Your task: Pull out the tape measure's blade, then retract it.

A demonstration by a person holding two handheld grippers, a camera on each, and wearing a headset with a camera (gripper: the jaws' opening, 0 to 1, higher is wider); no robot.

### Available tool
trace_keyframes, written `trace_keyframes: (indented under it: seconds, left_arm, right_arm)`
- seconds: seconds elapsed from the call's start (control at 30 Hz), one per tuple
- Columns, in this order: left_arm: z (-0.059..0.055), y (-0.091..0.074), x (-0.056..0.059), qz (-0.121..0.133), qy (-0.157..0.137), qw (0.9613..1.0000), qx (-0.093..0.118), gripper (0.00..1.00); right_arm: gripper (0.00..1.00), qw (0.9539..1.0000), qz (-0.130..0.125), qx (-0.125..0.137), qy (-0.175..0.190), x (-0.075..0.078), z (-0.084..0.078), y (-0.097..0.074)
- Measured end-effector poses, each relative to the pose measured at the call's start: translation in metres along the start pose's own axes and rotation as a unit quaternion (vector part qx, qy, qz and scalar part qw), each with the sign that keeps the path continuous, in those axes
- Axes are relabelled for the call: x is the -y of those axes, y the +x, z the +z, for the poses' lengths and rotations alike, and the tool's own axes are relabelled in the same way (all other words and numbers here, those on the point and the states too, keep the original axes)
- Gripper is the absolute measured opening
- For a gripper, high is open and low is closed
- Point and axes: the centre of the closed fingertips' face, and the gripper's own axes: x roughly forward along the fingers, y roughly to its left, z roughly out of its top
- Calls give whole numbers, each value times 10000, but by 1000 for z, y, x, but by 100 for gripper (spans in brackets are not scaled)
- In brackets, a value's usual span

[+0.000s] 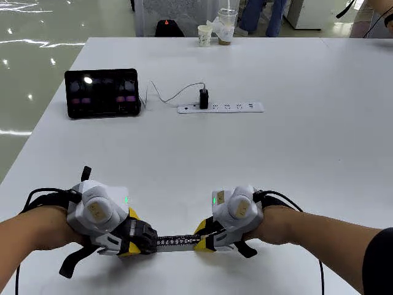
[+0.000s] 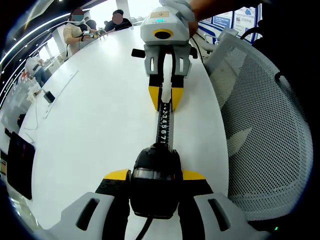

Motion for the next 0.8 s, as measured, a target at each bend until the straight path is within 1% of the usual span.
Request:
trace_keyframes:
  seconds: [0.8]
  left_arm:
    - [1,0,1,1,-21,10000,19,31]
  right_arm:
    - [11,9999,-116,110,16,-2,-14,-14]
